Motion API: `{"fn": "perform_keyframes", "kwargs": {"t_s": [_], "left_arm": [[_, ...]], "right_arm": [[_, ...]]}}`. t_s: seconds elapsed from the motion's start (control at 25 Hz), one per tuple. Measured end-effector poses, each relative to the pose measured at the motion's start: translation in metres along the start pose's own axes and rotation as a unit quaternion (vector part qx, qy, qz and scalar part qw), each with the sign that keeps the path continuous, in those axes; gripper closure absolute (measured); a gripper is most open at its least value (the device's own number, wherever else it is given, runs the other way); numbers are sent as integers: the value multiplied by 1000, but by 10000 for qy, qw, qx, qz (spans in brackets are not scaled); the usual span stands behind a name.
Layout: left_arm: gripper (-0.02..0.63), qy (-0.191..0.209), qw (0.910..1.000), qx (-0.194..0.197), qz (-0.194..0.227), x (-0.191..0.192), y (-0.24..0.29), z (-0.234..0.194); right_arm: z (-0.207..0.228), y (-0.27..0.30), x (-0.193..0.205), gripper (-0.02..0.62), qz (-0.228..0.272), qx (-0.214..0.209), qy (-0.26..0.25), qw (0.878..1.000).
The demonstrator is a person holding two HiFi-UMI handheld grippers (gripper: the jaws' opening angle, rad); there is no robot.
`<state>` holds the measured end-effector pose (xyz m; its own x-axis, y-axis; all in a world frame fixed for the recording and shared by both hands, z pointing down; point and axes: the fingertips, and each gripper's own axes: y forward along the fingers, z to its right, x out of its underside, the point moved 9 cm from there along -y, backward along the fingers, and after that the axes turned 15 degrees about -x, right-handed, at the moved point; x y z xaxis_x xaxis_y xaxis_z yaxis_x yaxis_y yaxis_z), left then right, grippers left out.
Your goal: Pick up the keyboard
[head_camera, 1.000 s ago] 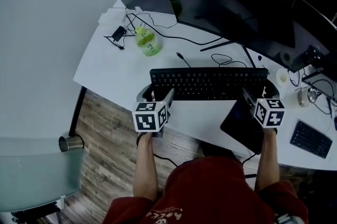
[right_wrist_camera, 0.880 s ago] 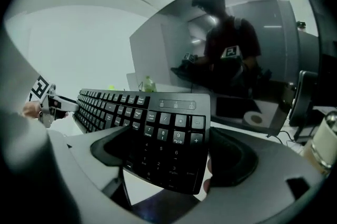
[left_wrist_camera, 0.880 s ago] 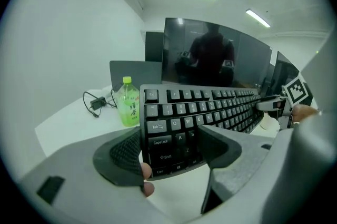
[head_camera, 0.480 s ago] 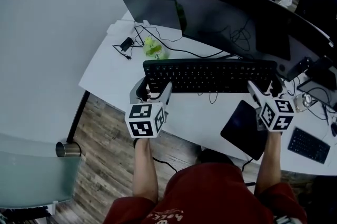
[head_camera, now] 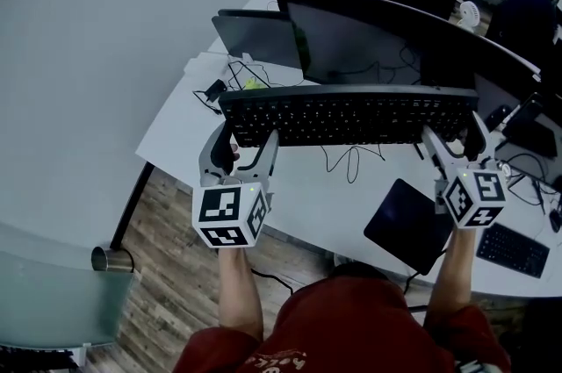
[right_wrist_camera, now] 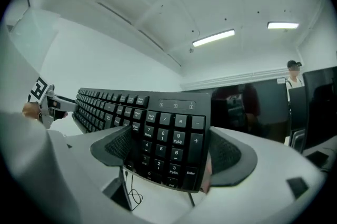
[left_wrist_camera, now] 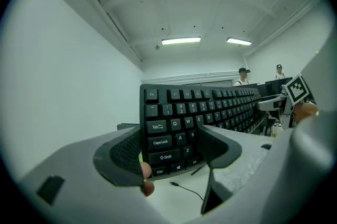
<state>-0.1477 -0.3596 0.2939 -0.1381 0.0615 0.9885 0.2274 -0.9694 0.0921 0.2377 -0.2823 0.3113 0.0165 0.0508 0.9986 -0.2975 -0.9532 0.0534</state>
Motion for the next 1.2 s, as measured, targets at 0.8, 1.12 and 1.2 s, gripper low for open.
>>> {"fn": "perform_keyframes", "kwargs": {"t_s": [0.8, 1.12, 1.2], "left_arm": [[275, 92, 9878, -348, 1515, -61, -20, 3], [275, 124, 9877, -348, 1519, -66, -23, 2], [275, 138, 9880, -347, 1500, -67, -23, 2]], "right_arm": [[5, -8, -69, 141, 1326, -35, -769, 9882], [3, -9, -70, 141, 1345, -26, -721, 9883], [4, -9, -70, 141, 1345, -38, -721, 9883]]}}
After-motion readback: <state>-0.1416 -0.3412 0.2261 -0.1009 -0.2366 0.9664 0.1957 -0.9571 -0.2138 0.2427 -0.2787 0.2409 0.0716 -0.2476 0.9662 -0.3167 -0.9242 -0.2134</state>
